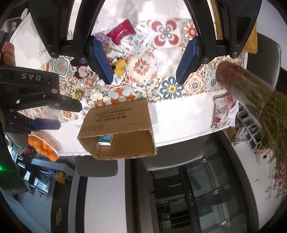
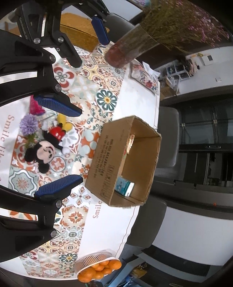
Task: Organize soft objects
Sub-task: 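Move both tools back toward the Mickey plush and pink pouch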
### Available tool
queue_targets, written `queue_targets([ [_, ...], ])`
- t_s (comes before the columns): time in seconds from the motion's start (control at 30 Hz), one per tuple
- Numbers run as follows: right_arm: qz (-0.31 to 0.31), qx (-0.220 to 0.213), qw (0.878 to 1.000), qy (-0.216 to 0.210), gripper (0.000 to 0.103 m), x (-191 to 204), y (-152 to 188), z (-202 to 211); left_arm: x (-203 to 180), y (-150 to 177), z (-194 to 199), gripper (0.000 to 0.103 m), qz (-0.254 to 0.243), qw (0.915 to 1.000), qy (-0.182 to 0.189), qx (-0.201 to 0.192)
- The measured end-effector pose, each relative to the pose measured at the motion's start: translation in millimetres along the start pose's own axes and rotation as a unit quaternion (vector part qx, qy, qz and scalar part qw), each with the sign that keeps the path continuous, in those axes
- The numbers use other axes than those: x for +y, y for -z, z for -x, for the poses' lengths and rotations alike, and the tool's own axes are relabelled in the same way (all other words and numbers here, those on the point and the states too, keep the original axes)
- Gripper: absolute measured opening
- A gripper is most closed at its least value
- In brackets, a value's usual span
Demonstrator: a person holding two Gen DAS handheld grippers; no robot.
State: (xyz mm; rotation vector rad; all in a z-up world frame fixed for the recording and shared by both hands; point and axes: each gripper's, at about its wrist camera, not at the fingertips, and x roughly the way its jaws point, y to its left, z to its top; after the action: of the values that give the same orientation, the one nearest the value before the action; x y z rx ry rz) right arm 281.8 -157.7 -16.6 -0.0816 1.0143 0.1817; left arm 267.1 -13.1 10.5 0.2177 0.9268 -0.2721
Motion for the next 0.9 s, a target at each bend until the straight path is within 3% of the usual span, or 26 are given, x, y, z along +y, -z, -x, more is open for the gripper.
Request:
queue_targets([
  [0.3,0.056,0.018,0.998,-0.036,0.068,16,10,-10,5,34,8,0.074,0.078,0.9966,-0.01,0.023],
  [0.5,0.088,0.04,0.994,-0.056,0.068,18,13,-24,5,56,2,0.074,0.158,0.9861,-0.006,0.051],
  [0.9,0.139,0.127,0.978,-0.091,0.068,13,17,-70,-3,92,-20,0.074,0.335,0.9365,0.009,0.103],
])
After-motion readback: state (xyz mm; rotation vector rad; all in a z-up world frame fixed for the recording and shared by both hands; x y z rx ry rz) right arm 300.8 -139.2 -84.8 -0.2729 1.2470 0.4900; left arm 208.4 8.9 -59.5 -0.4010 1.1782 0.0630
